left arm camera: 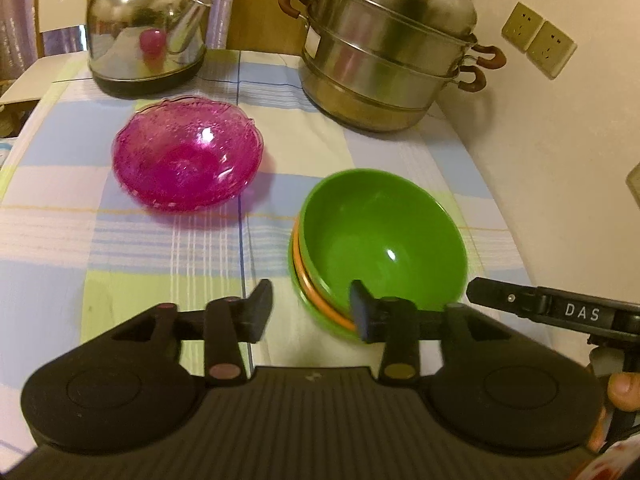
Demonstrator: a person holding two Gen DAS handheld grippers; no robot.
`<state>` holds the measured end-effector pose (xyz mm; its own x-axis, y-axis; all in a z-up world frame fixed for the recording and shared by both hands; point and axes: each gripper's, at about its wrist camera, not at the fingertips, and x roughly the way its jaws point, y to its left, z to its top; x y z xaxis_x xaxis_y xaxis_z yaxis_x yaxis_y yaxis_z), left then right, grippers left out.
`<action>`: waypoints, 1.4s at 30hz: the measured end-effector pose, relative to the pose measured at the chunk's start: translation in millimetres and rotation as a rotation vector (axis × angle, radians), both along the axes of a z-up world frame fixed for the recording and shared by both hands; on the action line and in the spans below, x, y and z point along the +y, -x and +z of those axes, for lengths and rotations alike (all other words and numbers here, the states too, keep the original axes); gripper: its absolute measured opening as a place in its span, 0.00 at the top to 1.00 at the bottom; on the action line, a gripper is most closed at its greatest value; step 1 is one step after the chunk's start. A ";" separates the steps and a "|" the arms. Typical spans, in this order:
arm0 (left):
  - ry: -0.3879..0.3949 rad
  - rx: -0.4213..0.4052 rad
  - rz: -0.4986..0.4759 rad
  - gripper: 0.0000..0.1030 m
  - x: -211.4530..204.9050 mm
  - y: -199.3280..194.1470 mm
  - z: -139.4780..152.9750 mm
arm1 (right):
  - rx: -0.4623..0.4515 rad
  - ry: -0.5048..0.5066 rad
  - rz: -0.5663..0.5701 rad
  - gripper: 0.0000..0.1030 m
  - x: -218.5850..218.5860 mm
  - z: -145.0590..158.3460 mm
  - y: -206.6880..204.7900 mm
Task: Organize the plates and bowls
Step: 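Open both grippers and withdraw them from the bowl stack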
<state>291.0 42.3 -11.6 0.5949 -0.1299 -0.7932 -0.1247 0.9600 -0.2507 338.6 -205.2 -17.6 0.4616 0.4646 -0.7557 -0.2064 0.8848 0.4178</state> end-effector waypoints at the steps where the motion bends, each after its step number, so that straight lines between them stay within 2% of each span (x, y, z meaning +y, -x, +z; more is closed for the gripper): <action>1: -0.002 -0.006 0.006 0.57 -1.1 7.5 1.7 | -0.002 0.000 -0.004 0.34 -1.7 2.4 6.7; 3: -0.011 -0.009 0.006 0.50 -4.9 21.6 4.4 | -0.009 0.004 -0.013 0.32 -4.6 6.9 19.8; 5: -0.022 -0.020 0.008 0.37 -8.3 36.5 7.3 | -0.017 0.005 -0.024 0.30 -8.0 11.5 33.5; 7: -0.027 -0.053 0.030 0.30 -9.9 53.3 11.2 | -0.029 0.000 -0.028 0.29 -11.3 16.3 49.2; 11: -0.079 -0.091 0.053 0.11 -17.7 83.0 16.1 | -0.059 0.008 -0.029 0.26 -15.9 22.4 81.6; 17: -0.098 -0.097 0.064 0.08 -27.1 114.2 14.2 | -0.076 0.031 -0.042 0.26 -22.1 21.5 120.4; 19: -0.083 -0.104 0.057 0.08 -29.6 122.9 12.0 | -0.077 0.034 -0.045 0.25 -24.1 21.0 129.8; 24: -0.061 -0.063 0.063 0.08 -32.6 134.9 3.3 | -0.072 0.041 -0.055 0.25 -28.0 18.4 145.4; 35: -0.096 -0.052 0.097 0.08 -32.4 141.9 5.6 | -0.049 0.029 -0.062 0.25 -33.7 13.1 152.9; 42: -0.103 -0.048 0.085 0.08 -31.1 140.4 6.2 | -0.043 0.027 -0.061 0.25 -33.2 12.1 150.6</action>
<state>150.6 11.1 -5.4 0.6376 0.0034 -0.7704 -0.1971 0.9674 -0.1588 188.0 -238.4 -5.5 0.5208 0.4145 -0.7463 -0.1689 0.9069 0.3859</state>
